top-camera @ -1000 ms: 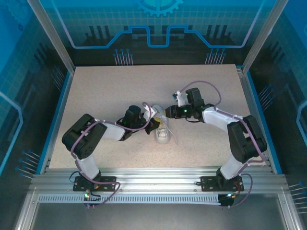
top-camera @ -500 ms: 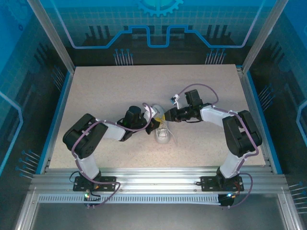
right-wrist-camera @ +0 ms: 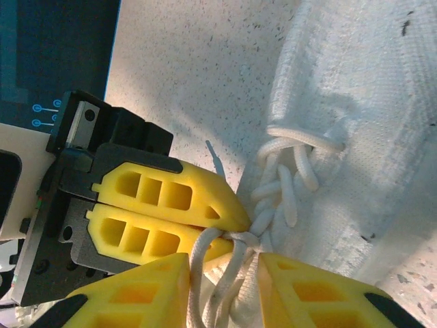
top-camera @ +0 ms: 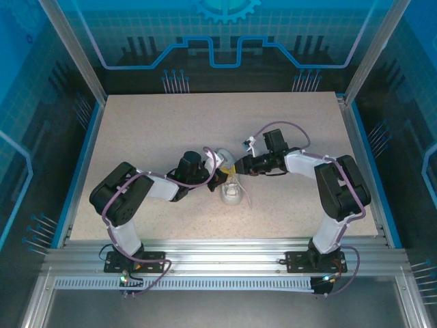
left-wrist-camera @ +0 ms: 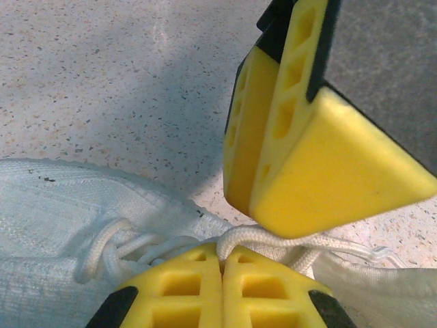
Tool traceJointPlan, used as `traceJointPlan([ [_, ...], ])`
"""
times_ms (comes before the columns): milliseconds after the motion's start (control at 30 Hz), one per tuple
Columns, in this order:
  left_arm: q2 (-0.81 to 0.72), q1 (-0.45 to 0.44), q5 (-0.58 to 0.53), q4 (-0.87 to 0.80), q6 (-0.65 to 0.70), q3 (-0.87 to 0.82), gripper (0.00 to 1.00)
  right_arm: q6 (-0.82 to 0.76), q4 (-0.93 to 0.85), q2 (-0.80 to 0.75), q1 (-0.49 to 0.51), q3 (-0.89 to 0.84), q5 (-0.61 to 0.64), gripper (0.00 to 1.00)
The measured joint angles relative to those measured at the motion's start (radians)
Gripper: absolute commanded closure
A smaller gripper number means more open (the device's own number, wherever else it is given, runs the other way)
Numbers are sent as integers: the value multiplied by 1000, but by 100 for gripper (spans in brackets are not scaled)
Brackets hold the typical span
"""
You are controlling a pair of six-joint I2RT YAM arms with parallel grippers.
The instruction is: Tie the shoes
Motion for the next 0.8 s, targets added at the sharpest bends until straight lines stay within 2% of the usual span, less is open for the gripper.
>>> traceJointPlan([
  [467,0,0,0,3,-1,0,100,54,56,0,-43,-34,-26,63],
  [800,0,0,-1,3,-3,0,100,40,51,10,-42,-37,-72,69],
])
